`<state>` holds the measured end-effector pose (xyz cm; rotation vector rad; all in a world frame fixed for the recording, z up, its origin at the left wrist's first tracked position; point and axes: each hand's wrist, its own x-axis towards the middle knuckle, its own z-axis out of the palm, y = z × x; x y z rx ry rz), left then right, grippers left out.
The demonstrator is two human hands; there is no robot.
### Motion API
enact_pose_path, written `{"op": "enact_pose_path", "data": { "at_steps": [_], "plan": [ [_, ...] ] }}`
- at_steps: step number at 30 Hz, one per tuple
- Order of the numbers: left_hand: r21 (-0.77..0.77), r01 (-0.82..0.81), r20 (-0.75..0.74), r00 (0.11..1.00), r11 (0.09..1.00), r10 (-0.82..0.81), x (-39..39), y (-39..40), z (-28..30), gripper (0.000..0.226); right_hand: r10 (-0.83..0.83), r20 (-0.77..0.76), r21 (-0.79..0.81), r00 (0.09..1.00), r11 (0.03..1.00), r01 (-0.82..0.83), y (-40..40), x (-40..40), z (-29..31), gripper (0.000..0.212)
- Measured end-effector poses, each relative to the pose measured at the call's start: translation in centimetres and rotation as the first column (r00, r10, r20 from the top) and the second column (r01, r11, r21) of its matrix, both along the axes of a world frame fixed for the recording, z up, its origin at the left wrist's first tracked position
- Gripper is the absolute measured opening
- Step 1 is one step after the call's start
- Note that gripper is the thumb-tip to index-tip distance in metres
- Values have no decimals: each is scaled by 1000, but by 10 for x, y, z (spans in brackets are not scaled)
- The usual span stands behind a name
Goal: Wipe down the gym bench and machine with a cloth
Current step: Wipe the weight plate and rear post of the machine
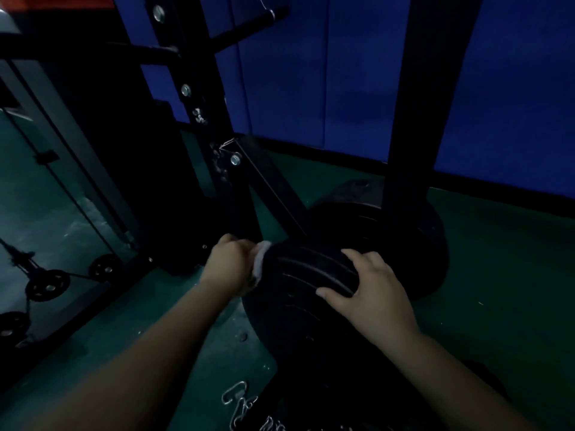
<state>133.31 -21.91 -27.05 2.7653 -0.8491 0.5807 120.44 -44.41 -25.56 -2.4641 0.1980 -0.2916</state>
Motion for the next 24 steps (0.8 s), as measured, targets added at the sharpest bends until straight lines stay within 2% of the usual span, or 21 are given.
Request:
{"op": "enact_pose_path", "data": {
  "at_steps": [1, 2, 4, 5, 6, 8, 10, 12, 14, 15, 16, 17, 18, 20, 24],
  "plan": [
    [19, -26, 46, 999, 999, 25, 0, 5, 6, 26, -4, 1, -3, 1000, 1000, 4, 0, 0, 0, 83],
    [-56, -33, 48, 998, 998, 36, -5, 3, 17, 17, -10, 1, -11, 1000, 1000, 10, 0, 0, 0, 83],
    [-353, -76, -115, 993, 932, 38, -20, -18, 36, 13, -21, -2, -29, 1000, 999, 21, 1, 2, 0, 83],
    [-468, -76, -198, 980, 880, -21, -26, -32, 37, 14, -20, -6, -35, 1000, 999, 20, 1, 3, 0, 82],
    [-504, -49, -240, 967, 862, -86, -31, -43, 35, 15, -16, -14, -36, 1000, 999, 15, 1, 4, 0, 82],
    [-427, 52, -167, 977, 903, -136, -35, -54, 25, 18, 0, -34, -31, 999, 1000, -1, 0, 6, 2, 82],
    [-148, 114, -40, 992, 982, -121, -17, -41, 12, 32, 14, -50, -31, 999, 999, -15, -1, 7, 3, 82],
    [87, 55, -57, 997, 995, -51, 2, -22, 7, 43, 25, -55, -21, 998, 999, -27, -2, 7, 4, 82],
    [107, -26, -86, 996, 994, 35, 5, -13, 12, 37, 35, -54, 3, 998, 999, -35, -3, 5, 4, 83],
    [-21, -103, -101, 990, 995, 100, 2, -13, 17, 28, 36, -58, 13, 998, 999, -36, -4, 4, 3, 83],
    [-218, -209, -127, 975, 953, 185, -1, -12, 24, 20, 45, -59, 20, 997, 999, -43, -6, 4, 4, 84],
    [-418, -283, -145, 959, 863, 244, -2, -12, 30, 20, 51, -68, 25, 996, 998, -50, -7, 2, 3, 84],
    [-547, -312, -149, 949, 776, 277, -3, -12, 38, 19, 59, -74, 27, 996, 998, -57, -9, 1, 2, 84],
    [-594, -268, -43, 952, 758, 302, 1, -15, 60, 21, 67, -72, 23, 995, 998, -65, -10, 0, 2, 86],
    [-544, -107, 132, 969, 832, 211, 46, -21, 99, 29, 58, -98, 11, 994, 998, -57, -10, 6, 1, 92]
  ]
}}
